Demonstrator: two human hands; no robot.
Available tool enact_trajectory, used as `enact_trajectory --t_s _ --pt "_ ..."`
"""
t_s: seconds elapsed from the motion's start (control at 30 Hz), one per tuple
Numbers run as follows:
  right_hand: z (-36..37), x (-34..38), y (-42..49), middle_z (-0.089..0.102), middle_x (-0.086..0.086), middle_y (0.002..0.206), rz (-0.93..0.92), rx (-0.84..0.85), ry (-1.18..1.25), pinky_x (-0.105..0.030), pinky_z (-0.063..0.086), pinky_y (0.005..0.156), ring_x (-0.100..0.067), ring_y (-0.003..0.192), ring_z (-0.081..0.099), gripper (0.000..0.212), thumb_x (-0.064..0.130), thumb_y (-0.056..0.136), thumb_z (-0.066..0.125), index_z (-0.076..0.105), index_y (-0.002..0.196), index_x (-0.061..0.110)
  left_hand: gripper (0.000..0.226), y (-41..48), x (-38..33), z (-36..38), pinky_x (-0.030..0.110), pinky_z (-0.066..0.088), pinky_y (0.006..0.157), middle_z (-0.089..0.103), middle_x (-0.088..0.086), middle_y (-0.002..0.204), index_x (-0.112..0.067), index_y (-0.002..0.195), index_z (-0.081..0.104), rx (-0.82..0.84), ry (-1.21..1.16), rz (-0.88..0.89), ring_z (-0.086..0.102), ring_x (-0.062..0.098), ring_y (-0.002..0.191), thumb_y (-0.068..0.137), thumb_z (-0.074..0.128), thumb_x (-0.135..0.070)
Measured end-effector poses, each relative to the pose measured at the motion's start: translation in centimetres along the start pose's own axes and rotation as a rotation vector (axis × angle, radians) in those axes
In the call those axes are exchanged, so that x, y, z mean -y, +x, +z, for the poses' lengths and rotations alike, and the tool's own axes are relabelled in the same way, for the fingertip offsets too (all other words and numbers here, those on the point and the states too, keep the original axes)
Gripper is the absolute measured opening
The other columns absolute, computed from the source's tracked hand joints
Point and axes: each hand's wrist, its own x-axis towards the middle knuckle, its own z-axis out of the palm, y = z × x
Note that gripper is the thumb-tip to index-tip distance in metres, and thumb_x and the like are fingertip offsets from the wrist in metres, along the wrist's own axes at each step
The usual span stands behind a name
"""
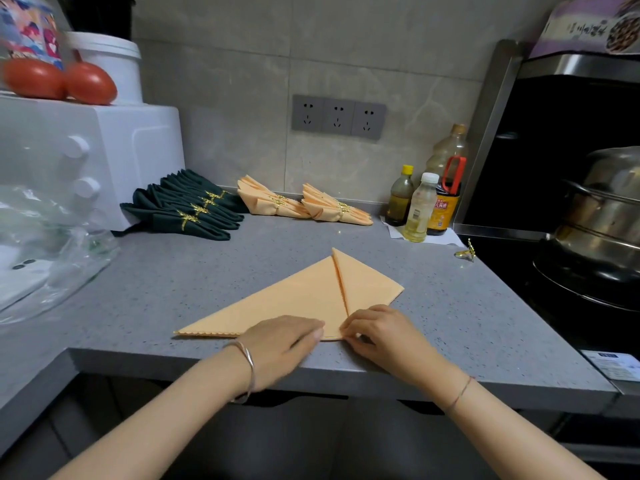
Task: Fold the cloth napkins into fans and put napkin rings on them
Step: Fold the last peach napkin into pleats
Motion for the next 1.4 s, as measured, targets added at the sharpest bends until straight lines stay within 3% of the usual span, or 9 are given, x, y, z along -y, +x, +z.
enact_trajectory --t_s 0.13,0.3,0.43,0.7,0.87,0.93,1.13,1.23,1.4 --pt "-1.2 -3.1 -2.5 0.068 0.015 0.102 0.168 0.038 0.174 -0.019 0.053 0.082 0.002 0.088 0.062 0.008 0.022 0.085 0.068 0.073 0.091 0.020 0.038 0.8 3.7 -1.7 0.026 0.037 0.102 0.053 -0.010 0.136 -0.035 0.137 0.047 -0.039 0.066 0.008 0.047 0.011 0.124 0.103 0.031 -0.032" --pt "-2.3 -4.7 -4.6 0.063 0.023 0.104 0.210 0.048 0.157 -0.010 0.049 0.085 0.008 0.092 0.059 0.010 0.026 0.085 0.066 0.074 0.090 0.022 0.045 2.1 5.9 -2.3 0.024 0.028 0.109 0.045 -0.009 0.144 -0.042 0.134 0.048 0.005 0.371 0.190 0.040 0.014 0.134 0.097 0.052 -0.017" --pt "-2.3 -4.5 -4.9 0.059 0.026 0.110 0.198 0.047 0.142 -0.009 0.048 0.087 0.009 0.098 0.058 0.023 0.038 0.086 0.057 0.073 0.095 0.024 0.053 3.0 6.7 -3.0 0.020 0.054 0.072 0.072 -0.017 0.093 -0.034 0.092 0.076 -0.185 0.565 0.562 0.070 0.010 0.084 0.045 0.096 -0.018" --pt "-2.3 -3.9 -4.3 0.062 0.012 0.105 0.003 0.047 -0.138 -0.023 0.052 0.054 -0.009 0.065 0.061 0.021 0.039 0.095 0.040 0.058 0.091 0.028 0.052 4.4 8.4 -3.5 0.019 0.054 0.069 0.073 -0.015 0.091 -0.029 0.093 0.076 -0.186 0.578 0.746 0.069 0.009 0.077 0.046 0.095 -0.016" --pt "-2.1 -3.6 -4.2 0.059 0.016 0.101 0.064 0.026 -0.115 -0.018 0.045 0.052 -0.007 0.060 0.056 0.028 0.047 0.095 0.041 0.057 0.081 0.028 0.016 4.7 8.8 -3.5 0.012 0.047 0.059 0.069 -0.014 0.082 -0.036 0.094 0.073 -0.124 0.310 0.513 0.065 0.006 0.075 0.082 0.064 -0.031" --pt "-1.9 -3.6 -4.1 0.059 0.018 0.103 0.124 0.016 -0.078 -0.020 0.049 0.055 -0.007 0.063 0.058 0.033 0.051 0.091 0.042 0.061 0.081 0.027 0.038 5.1 8.1 -3.9 0.009 0.039 0.067 0.063 -0.016 0.087 -0.034 0.097 0.070 -0.070 0.174 0.318 0.058 0.006 0.086 0.086 0.037 -0.049" --pt "-1.3 -3.5 -3.7 0.058 0.018 0.094 0.313 -0.029 0.034 -0.015 0.044 0.059 -0.007 0.070 0.056 0.027 0.051 0.083 0.046 0.057 0.075 0.027 0.019 8.4 7.0 -2.8 0.027 0.047 0.075 0.069 0.001 0.090 -0.026 0.082 0.066 -0.036 -0.317 -0.095 0.058 0.012 0.078 0.093 0.056 -0.036" --pt "-1.1 -3.7 -3.1 0.056 0.017 0.089 0.373 -0.023 0.110 -0.018 0.045 0.061 -0.006 0.072 0.055 0.016 0.040 0.085 0.057 0.055 0.077 0.027 0.022 10.3 6.1 -2.0 0.021 0.039 0.063 0.062 -0.001 0.079 -0.017 0.084 0.068 -0.047 -0.270 -0.208 0.052 0.011 0.069 0.094 0.055 -0.032" --pt "-0.8 -7.3 -0.4 0.057 0.015 0.106 0.591 -0.144 0.298 -0.024 0.043 0.083 -0.003 0.097 0.053 0.008 0.032 0.091 0.058 0.056 0.097 0.027 0.017 12.3 4.1 -1.1 0.023 0.036 0.070 0.056 0.001 0.085 -0.019 0.084 0.058 -0.087 -0.130 -0.320 0.049 0.018 0.080 0.096 0.049 -0.028"
